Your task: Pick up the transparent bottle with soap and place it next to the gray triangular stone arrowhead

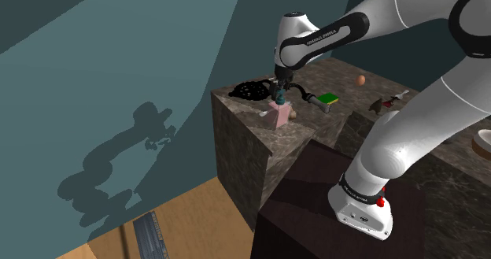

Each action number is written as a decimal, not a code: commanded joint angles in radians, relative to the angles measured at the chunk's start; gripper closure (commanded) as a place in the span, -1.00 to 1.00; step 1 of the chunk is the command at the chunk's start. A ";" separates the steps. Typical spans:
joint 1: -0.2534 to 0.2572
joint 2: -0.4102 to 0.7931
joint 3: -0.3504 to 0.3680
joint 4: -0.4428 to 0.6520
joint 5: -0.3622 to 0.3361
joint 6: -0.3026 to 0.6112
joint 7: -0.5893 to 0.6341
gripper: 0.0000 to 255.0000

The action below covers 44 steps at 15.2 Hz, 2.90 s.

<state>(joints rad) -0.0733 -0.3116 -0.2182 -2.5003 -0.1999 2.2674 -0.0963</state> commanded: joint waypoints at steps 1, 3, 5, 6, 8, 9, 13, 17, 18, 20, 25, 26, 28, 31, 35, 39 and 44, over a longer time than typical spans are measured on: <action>0.000 0.000 0.000 0.000 0.000 0.000 0.000 -1.00; 0.000 0.000 0.000 0.000 0.000 0.000 0.000 1.00; 0.000 0.000 0.000 0.000 0.000 0.000 0.000 1.00; 0.000 0.000 0.000 0.001 0.000 -0.001 0.000 1.00; 0.000 0.000 0.000 0.001 0.000 -0.001 0.000 1.00; 0.000 0.000 0.000 0.001 0.000 -0.001 0.000 1.00; 0.001 -0.015 0.002 0.015 0.002 -0.030 -0.002 1.00; 0.002 -0.040 0.007 0.050 0.005 -0.089 -0.006 1.00; 0.002 -0.045 0.008 0.059 0.006 -0.104 -0.008 1.00; 0.003 -0.056 0.010 0.077 0.008 -0.133 -0.010 1.00; 0.005 -0.077 0.016 0.127 0.013 -0.204 -0.015 1.00; 0.005 -0.081 0.017 0.138 0.014 -0.218 -0.017 1.00; 0.006 -0.087 0.019 0.160 0.016 -0.246 -0.019 1.00; 0.007 -0.095 0.022 0.194 0.019 -0.287 -0.022 1.00; 0.009 -0.101 0.026 0.242 0.022 -0.342 -0.027 1.00; 0.010 -0.104 0.030 0.293 0.026 -0.396 -0.032 1.00; 0.012 -0.103 0.034 0.361 0.031 -0.462 -0.039 1.00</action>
<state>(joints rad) -0.0615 -0.4135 -0.1851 -2.1526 -0.1698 1.8195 -0.1336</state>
